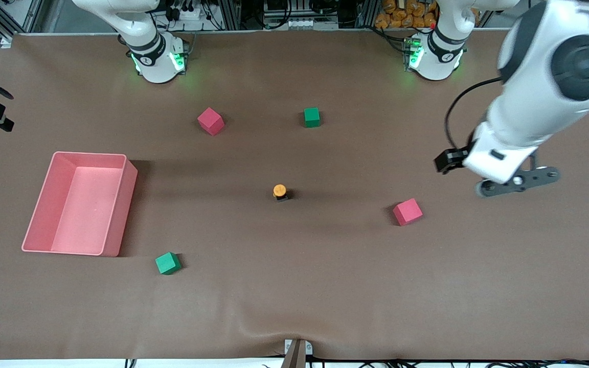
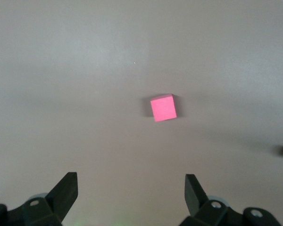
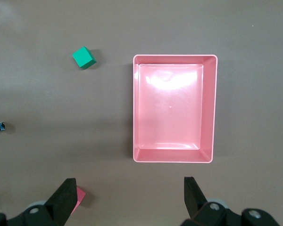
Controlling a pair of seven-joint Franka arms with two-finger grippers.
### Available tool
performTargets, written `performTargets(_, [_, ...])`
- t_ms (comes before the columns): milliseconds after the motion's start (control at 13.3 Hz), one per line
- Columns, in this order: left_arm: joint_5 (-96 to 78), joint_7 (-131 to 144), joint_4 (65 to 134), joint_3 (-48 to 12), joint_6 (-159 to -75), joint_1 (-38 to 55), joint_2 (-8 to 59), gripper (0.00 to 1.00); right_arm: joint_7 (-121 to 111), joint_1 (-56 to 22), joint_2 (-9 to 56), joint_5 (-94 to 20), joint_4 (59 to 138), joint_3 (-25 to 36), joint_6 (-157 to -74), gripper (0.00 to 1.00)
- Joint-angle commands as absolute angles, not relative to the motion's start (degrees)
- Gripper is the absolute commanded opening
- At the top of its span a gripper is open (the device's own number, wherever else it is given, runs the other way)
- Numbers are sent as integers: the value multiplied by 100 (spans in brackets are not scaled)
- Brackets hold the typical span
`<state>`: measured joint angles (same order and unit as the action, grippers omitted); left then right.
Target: Place and upright button with both arms
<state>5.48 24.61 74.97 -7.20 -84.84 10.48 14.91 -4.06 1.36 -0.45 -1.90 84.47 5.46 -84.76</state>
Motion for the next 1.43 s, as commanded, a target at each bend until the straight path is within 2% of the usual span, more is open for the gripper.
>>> performTargets(0, [404, 1376, 7787, -730, -8420, 599, 994, 100, -404, 193, -44, -158, 8429, 501, -8490, 100])
performTargets(226, [239, 258, 7866, -248, -8420, 554, 765, 100, -404, 193, -44, -158, 8429, 492, -8490, 100])
performTargets(451, [-88, -9, 8269, 210, -8429, 650, 405, 100, -404, 202, -44, -158, 8429, 501, -8490, 100])
performTargets(827, [-97, -308, 9104, 308, -9043, 677, -202, 100, -404, 185, -44, -158, 8429, 501, -8490, 100])
performTargets(1353, [-61, -290, 9439, 255, -9044, 668, -589, 100, -404, 185, -44, -158, 8429, 501, -8499, 100])
